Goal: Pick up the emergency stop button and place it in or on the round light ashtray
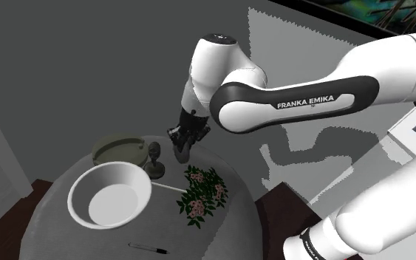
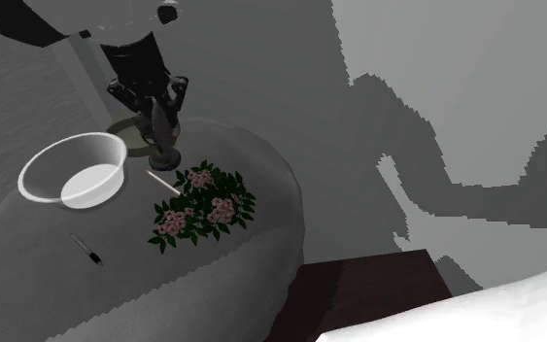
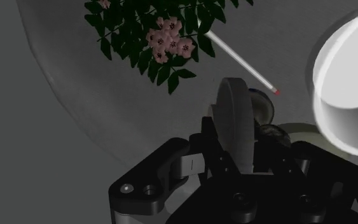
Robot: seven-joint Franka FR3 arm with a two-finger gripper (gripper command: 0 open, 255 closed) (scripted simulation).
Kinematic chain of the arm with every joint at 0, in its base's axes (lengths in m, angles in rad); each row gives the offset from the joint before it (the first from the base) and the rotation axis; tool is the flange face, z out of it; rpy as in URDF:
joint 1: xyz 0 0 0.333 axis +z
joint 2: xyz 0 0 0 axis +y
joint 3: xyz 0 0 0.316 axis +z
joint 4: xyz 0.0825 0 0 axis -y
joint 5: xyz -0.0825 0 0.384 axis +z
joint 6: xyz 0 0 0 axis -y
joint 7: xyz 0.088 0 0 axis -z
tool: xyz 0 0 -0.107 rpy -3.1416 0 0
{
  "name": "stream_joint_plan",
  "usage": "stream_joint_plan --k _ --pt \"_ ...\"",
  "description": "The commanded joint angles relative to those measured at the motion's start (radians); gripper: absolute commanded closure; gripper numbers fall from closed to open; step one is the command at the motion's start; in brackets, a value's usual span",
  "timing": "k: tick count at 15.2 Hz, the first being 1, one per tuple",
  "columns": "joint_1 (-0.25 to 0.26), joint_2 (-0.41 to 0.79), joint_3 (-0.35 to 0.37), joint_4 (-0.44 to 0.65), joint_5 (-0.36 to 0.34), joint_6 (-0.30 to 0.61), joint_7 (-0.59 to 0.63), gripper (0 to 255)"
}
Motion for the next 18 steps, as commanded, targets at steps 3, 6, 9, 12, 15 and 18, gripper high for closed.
stream_joint_plan --k 3,6,9,12,15,18 --pt "0.036 0.206 0.013 0.199 -0.16 -0.057 0.112 255" --pt "0.1 0.353 -0.008 0.371 -0.256 -0.124 0.163 255" --pt "0.182 0.495 -0.039 0.565 -0.33 -0.202 0.188 255" --pt "0.278 0.642 -0.076 0.795 -0.389 -0.295 0.188 255" --pt "0.401 0.817 -0.119 1.106 -0.438 -0.418 0.158 255" --pt "0.481 0.932 -0.149 1.315 -0.46 -0.491 0.126 255"
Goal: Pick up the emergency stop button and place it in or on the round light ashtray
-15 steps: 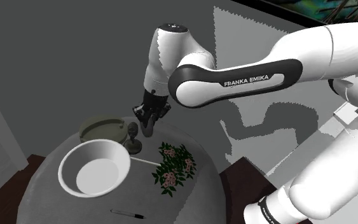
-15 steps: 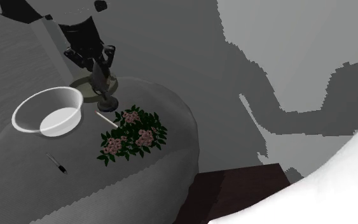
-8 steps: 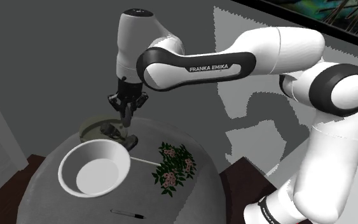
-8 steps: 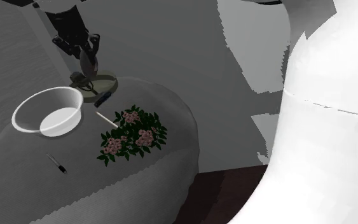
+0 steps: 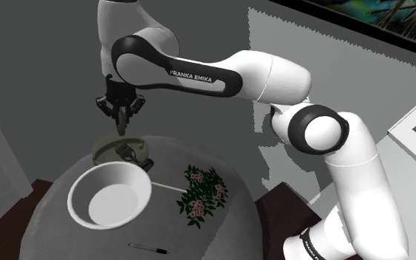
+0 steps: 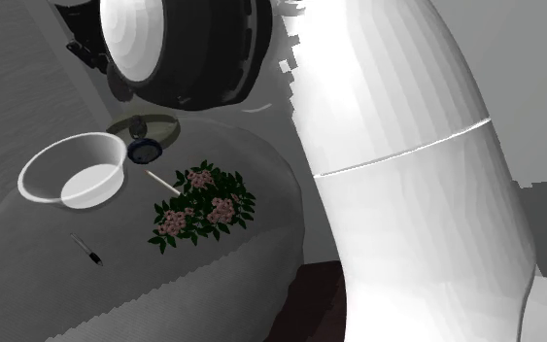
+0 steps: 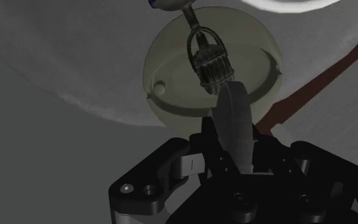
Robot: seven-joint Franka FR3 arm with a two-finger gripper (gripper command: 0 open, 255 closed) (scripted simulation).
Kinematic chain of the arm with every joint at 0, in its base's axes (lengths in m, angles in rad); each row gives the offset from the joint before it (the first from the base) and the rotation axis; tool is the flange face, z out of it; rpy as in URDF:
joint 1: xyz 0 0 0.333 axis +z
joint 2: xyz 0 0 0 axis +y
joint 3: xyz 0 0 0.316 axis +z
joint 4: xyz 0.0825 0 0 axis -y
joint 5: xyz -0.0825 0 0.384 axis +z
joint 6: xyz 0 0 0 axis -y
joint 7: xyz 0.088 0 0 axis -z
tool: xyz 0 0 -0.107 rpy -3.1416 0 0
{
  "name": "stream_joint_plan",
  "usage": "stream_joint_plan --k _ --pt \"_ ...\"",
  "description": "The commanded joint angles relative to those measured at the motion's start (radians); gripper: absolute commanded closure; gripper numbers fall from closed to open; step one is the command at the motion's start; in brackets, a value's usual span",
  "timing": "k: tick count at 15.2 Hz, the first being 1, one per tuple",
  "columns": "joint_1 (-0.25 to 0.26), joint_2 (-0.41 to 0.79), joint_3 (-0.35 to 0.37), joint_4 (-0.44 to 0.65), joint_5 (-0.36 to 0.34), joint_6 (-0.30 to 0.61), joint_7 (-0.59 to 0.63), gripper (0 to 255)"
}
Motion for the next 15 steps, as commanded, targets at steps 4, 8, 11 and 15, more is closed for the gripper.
stream_joint_plan --k 4,8,11,15 --pt "-0.006 0.018 -0.005 -0.032 -0.007 0.046 0.01 255" --pt "-0.023 0.017 -0.005 -0.094 -0.011 0.099 0.025 255" --pt "-0.033 0.02 -0.007 -0.132 -0.016 0.136 0.034 255" --pt "-0.043 0.031 -0.011 -0.177 -0.024 0.187 0.047 255"
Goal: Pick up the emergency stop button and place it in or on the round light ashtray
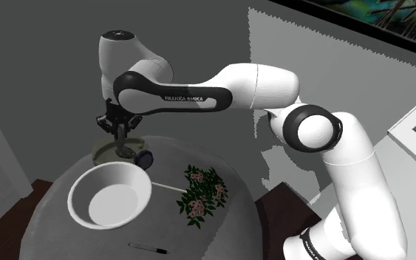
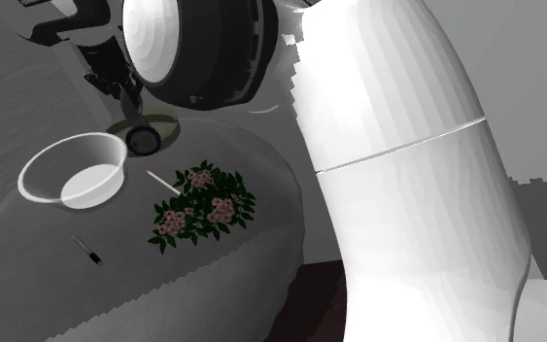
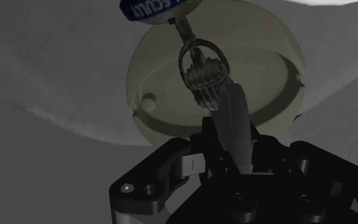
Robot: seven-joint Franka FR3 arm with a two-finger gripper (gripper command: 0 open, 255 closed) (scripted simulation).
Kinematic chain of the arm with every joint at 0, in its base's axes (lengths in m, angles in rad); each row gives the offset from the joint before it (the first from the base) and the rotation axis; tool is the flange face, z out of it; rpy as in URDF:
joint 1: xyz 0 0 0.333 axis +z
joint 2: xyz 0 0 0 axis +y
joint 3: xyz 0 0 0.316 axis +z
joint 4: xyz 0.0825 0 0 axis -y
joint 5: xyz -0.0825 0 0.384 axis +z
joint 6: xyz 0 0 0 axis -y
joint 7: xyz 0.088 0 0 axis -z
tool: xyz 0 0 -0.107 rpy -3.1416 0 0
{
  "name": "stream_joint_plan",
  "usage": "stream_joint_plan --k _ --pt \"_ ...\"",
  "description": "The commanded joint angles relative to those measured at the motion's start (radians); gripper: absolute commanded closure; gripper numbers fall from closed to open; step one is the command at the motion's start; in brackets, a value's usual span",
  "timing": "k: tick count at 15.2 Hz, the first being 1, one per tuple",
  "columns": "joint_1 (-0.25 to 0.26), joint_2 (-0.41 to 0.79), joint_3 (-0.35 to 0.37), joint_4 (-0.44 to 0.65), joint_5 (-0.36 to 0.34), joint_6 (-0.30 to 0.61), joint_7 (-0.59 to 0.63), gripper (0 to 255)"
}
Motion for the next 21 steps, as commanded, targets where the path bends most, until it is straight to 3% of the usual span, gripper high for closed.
stream_joint_plan --k 1,8,9,14,18,21 --pt "-0.007 0.003 -0.002 -0.029 -0.002 0.019 0.007 255" --pt "-0.007 0.003 -0.001 -0.029 -0.002 0.019 0.007 255" --pt "-0.008 0.002 -0.001 -0.034 -0.003 0.022 0.009 0" --pt "-0.007 0.003 -0.001 -0.029 -0.002 0.019 0.007 0" --pt "0.014 -0.026 0.009 0.052 0.014 -0.083 -0.012 0" --pt "0.014 -0.026 0.009 0.052 0.014 -0.083 -0.012 0"
